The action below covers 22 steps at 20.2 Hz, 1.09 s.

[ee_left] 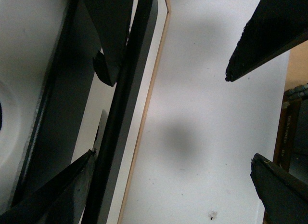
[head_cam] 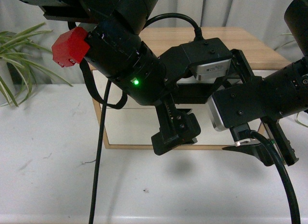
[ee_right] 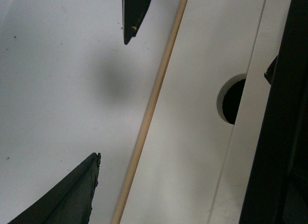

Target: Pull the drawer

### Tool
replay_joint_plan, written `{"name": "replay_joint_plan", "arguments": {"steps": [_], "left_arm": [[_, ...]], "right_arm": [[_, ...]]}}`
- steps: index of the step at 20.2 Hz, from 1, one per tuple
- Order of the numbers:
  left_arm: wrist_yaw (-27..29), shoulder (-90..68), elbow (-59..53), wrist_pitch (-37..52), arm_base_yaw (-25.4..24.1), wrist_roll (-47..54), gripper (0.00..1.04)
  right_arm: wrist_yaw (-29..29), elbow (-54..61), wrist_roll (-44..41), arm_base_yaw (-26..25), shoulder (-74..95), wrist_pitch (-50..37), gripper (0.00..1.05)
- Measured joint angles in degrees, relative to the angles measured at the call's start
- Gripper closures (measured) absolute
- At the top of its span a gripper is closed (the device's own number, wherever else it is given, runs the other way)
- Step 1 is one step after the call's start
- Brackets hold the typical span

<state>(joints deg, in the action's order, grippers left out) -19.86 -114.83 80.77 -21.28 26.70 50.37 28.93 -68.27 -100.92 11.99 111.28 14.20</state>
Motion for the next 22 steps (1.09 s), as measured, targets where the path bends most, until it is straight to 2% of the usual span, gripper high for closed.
{"name": "replay_joint_plan", "arguments": {"steps": [10, 12, 22], "left_arm": [[-1.0, 0.7, -1.4, 0.4, 0.3, -0.3, 0.07], [-1.6, 3.8, -6.7, 2.3, 1.0, -0.6, 0.07], [-2.7, 13.6, -18.7, 6.2, 3.5, -2.1, 0.07]], "right_arm": [[-0.6, 0.9, 1.0, 0.1, -0.6, 0.6, 0.06], [-1.2, 4.2, 1.0, 0.5, -3.2, 0.7, 0.06], [-3.8, 16.1, 4.1, 3.0, -12.5, -1.6, 0.06]]}}
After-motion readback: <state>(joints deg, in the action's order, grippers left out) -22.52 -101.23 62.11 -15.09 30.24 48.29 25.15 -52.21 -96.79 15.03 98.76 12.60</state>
